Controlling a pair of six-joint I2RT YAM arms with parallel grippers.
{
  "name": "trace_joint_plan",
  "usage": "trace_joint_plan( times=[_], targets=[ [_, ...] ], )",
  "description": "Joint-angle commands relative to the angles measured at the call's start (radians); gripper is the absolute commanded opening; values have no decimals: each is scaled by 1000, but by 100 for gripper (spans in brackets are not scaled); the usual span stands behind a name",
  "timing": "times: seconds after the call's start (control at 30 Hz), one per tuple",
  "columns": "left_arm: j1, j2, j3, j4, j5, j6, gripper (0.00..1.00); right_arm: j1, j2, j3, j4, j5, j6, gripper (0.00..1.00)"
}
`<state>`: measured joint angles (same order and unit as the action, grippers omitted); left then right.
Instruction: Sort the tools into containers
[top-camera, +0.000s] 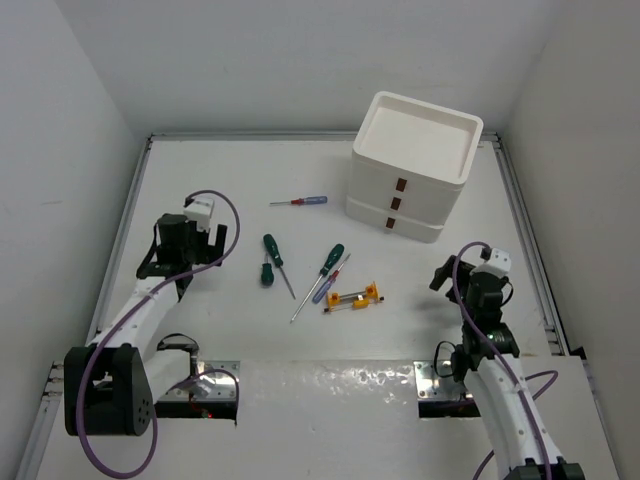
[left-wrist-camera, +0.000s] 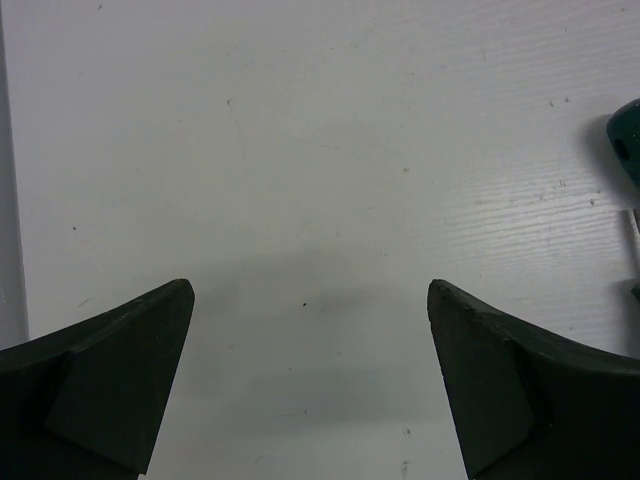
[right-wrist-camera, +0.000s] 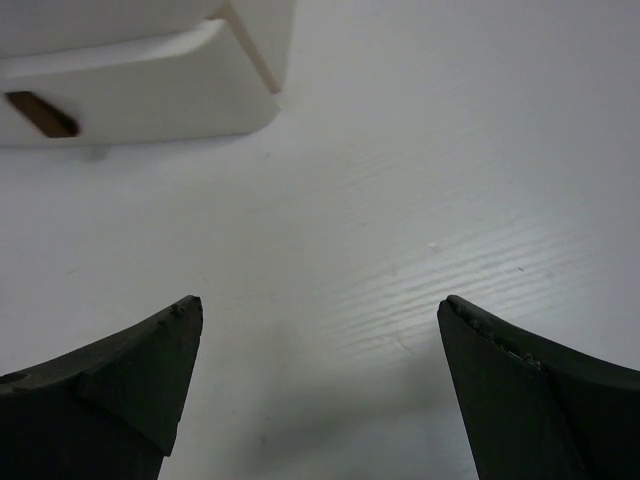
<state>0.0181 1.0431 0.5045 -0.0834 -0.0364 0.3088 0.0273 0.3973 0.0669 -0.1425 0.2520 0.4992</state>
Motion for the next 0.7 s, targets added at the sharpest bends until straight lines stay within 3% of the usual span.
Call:
trace_joint_plan(
  times=[0.0,0.17,0.2,0.23,0.37,0.53,0.63,0.67],
  targets=[
    [-6,3,22,21,32,-7,100,-3,-52,28,118,-199,-22,99],
    [-6,3,12,17,65,13,100,-3,-71,94,248,-486,10,97],
    [-6,5,12,14,73,21,100,-3,-46,112,270,-509,30,93],
    [-6,5,11,11,88,23,100,-3,-26,157,283,-537,47,80],
    [-6,6,12,4,104,27,100,-1,125,287,348,-554,104,60],
    [-4,-2,12,-4,87,26,100,45,294,413,438,-479,170,58],
    [-4,-6,11,-3,95,27,100,193,377,483,408,-334,110,61],
    [-3,-5,11,-4,96,29,100,232,417,499,371,-218,78,63]
  ],
)
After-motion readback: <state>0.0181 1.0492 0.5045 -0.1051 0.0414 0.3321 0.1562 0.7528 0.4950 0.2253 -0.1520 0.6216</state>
